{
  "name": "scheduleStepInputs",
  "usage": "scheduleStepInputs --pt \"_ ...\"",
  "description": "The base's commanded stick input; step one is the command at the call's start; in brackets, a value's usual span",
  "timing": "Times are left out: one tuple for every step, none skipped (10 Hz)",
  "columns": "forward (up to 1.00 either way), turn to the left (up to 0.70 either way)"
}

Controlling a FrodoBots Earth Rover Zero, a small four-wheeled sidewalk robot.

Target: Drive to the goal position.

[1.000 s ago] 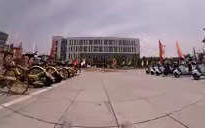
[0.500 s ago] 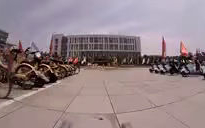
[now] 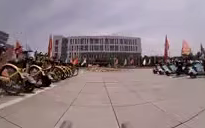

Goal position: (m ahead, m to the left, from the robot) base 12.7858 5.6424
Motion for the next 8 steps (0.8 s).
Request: scheduleStepInputs --pt "1.00 0.00" --pt "1.00 0.00" --pt "1.00 0.00" --pt "1.00 0.00" --pt "1.00 -0.23" --pt "1.00 -0.18" --pt "1.00 -0.06" --pt "1.00 0.00"
